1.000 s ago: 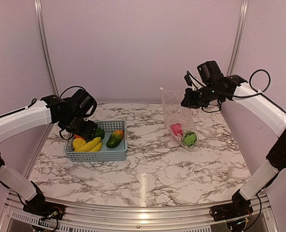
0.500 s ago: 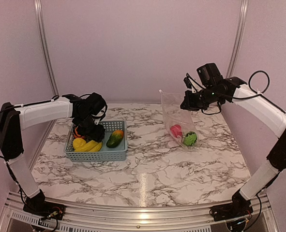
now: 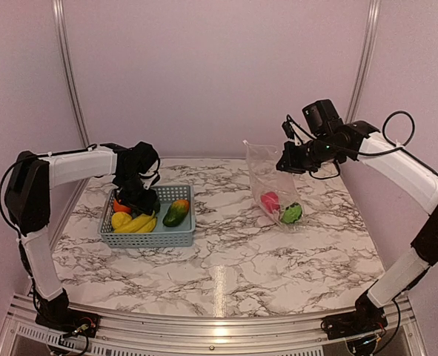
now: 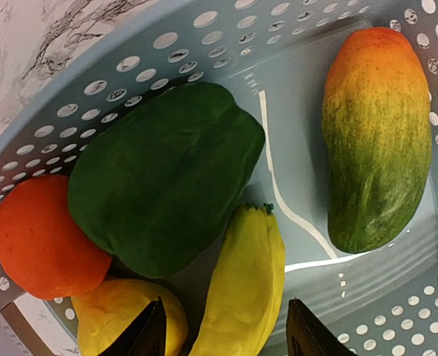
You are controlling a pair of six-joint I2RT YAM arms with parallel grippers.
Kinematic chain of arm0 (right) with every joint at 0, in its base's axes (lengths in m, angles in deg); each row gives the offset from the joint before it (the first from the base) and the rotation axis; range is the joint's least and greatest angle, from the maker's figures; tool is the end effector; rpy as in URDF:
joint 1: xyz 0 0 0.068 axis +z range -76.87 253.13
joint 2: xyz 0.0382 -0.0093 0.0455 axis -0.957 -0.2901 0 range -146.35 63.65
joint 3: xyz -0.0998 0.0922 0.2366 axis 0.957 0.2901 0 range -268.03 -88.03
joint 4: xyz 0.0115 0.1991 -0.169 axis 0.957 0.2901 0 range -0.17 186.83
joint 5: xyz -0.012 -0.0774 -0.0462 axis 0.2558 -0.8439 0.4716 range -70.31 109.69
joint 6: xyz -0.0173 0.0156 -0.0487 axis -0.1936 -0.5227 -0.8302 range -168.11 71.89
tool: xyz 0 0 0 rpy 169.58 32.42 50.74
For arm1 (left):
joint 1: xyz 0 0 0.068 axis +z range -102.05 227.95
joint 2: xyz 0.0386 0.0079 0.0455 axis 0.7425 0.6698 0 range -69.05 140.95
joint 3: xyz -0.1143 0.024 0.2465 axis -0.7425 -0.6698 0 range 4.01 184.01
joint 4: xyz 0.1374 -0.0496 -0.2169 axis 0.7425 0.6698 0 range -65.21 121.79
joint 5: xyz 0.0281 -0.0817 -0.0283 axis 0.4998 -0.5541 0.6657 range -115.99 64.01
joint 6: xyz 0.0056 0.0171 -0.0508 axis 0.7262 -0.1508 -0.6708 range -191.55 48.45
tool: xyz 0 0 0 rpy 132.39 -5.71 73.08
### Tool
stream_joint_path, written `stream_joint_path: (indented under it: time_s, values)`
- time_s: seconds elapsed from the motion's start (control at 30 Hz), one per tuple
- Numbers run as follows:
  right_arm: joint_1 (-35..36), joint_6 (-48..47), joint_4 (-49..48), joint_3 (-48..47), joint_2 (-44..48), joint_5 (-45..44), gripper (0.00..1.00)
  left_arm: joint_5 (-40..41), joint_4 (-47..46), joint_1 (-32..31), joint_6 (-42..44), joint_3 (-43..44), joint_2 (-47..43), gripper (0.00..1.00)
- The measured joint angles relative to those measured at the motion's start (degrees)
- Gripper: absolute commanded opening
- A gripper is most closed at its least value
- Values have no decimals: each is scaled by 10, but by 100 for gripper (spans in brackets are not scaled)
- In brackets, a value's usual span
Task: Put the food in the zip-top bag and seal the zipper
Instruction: Pick up the fake fruit from the bin.
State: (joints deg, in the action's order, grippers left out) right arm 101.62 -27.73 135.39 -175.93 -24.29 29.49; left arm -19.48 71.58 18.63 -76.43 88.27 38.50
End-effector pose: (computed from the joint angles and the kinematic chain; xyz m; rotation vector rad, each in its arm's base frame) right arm 0.2888 0.1635 0.3591 -0.2572 2.4245 0.6014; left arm 0.3383 -0.1852 0.2206 0.5605 2.7194 0.0074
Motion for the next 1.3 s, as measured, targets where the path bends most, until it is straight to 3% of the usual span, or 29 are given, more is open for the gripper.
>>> stream_joint_path:
  time_s: [0.13,1.03,1.3]
  values:
    - [0,4,-1,1,1,1,0,5,0,5,-5,5,25,63]
    - [6,8,-2,14,7,6,0,-24,7,5,-25,19,48,24]
    - [8,6,-3,-2,-11,12,0,-26,31,5,-50,60,18,22]
